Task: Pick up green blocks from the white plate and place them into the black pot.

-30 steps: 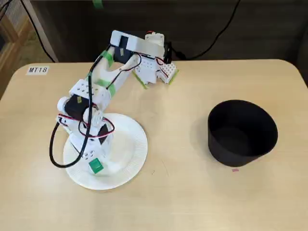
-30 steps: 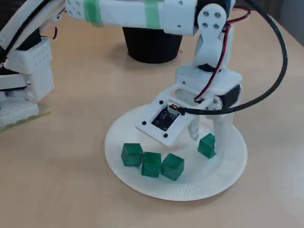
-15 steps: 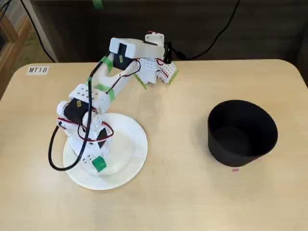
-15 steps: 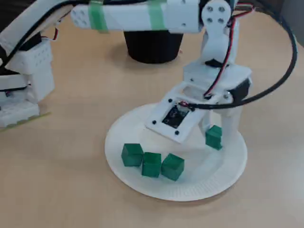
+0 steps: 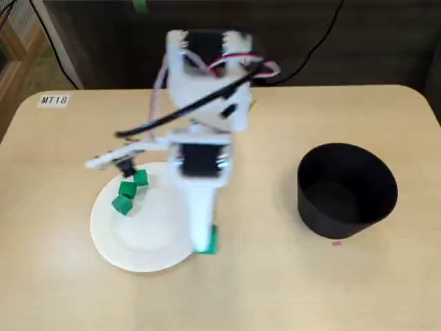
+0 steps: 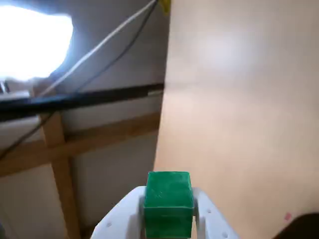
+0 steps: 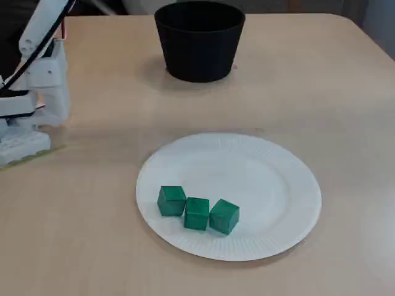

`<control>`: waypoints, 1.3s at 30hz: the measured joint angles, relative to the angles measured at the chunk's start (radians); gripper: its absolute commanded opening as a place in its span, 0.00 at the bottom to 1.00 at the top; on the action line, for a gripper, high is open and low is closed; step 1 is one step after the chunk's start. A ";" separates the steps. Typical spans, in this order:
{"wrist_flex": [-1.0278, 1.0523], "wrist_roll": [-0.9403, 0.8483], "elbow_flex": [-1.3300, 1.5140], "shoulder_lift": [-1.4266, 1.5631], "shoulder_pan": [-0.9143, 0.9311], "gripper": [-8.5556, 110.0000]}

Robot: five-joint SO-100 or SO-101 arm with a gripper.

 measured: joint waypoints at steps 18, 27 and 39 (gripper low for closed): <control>0.006 0.008 0.876 0.449 -0.486 0.05; 0.005 -0.008 0.999 0.442 -0.528 0.05; -0.110 0.011 1.000 0.377 -0.468 0.22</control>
